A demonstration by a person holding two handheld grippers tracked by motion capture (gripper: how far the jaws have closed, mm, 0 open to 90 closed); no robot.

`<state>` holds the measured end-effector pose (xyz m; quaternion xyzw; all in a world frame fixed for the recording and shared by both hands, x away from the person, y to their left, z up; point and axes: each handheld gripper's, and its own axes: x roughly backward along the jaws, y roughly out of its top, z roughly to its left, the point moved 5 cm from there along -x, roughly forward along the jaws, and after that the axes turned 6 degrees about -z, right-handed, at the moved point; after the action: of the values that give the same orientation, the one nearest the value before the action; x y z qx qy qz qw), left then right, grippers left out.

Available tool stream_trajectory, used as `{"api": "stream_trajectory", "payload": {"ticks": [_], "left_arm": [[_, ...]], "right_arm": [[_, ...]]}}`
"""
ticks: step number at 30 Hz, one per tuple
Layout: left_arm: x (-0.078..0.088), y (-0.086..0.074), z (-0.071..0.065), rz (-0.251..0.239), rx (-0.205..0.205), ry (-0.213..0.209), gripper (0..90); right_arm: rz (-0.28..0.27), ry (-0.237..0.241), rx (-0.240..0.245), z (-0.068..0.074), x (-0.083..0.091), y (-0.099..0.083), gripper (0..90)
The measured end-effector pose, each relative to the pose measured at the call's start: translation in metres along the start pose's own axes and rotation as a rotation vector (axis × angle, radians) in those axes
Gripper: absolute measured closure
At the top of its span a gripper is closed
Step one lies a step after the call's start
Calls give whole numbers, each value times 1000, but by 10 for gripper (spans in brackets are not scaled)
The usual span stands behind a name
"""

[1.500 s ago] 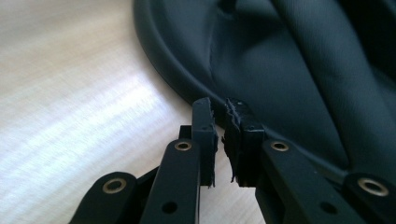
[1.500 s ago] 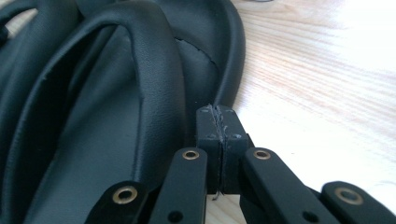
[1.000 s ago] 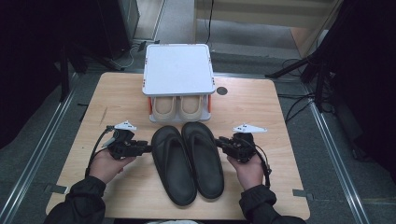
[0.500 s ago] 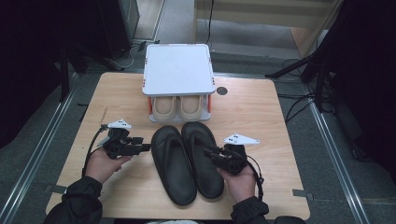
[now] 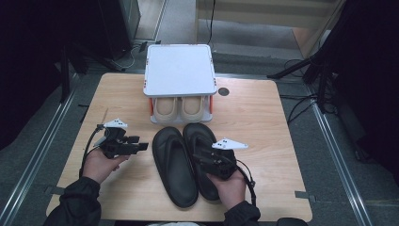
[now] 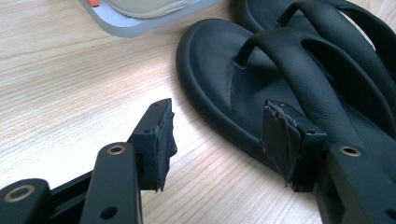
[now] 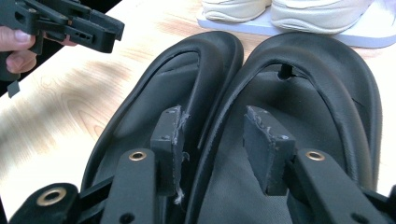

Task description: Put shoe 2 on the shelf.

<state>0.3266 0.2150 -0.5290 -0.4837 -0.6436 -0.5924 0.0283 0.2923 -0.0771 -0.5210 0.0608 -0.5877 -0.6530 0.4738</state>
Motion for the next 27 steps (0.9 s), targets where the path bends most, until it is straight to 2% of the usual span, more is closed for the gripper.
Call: {"api": "stream_trajectory", "payload": {"ticks": [6,9,16,20,23,27], "left_arm": [[0,0,2,1,-3,6,439],[1,-1,2,4,1,6,436],[3,-2,4,3,3,13,434],[3,-3,4,2,17,-4,423],[4,-3,4,-4,15,-2,421],[4,-3,4,-6,16,-1,420]], "right_arm": [[5,-13,8,1,-9,-1,525],[8,-13,-7,1,-14,-1,523],[43,-45,21,6,-30,-6,479],[66,-57,18,9,-40,-9,473],[79,-87,47,11,-45,-11,475],[98,-84,16,13,-51,-15,490]]}}
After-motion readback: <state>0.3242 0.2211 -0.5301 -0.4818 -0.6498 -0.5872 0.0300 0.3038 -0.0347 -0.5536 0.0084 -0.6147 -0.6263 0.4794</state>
